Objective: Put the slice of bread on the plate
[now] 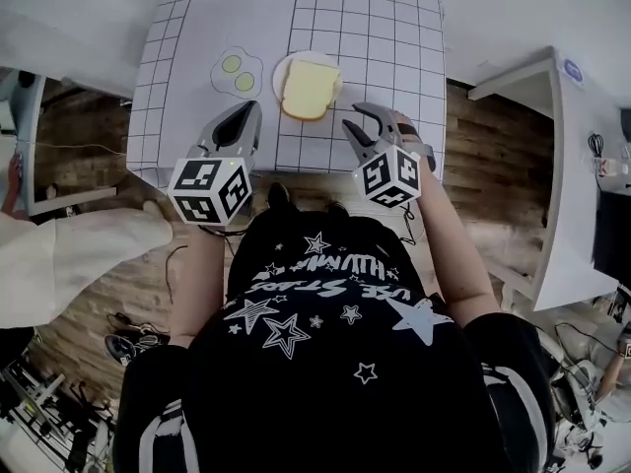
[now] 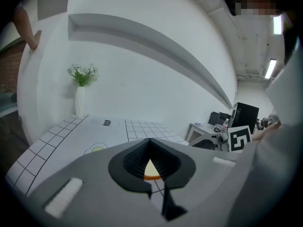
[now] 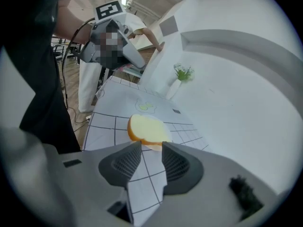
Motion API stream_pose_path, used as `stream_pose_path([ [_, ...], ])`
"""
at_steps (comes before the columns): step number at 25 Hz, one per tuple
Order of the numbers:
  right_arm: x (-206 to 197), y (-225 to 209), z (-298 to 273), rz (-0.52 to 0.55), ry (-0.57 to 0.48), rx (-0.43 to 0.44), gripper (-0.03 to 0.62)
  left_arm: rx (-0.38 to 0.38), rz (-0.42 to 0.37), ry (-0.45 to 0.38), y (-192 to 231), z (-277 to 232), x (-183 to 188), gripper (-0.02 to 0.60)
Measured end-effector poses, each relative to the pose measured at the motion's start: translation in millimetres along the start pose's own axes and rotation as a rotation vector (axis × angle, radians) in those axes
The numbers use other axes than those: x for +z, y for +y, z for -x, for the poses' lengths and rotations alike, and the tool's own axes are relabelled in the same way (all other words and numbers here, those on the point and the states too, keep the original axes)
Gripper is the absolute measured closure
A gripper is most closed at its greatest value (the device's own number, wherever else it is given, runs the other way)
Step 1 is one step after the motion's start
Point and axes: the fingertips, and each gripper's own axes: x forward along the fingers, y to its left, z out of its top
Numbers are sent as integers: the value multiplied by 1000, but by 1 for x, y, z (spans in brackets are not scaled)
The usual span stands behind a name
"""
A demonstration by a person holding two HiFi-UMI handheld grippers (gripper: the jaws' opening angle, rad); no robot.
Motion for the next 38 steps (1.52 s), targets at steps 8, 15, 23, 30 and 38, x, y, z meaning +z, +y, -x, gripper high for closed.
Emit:
stream_pose_path([
  [8,-2,-22,28,-104,-102,19,521,110,-5,-42,-41,24,-2,572],
  [15,0,-13,54,-160,-218,79,566,222,39,-30,-71,55,-34,572],
  [23,-10,6,74,-258,-274,156,580,249,65,-38,-104,71,-55,572],
  [30,10,30,88,-233,-288,180,580,266,74,-60,-111,109,-67,572],
  [38,43,66,119,-230,-296,164,580,260,107,-89,-126,170,-89,572],
])
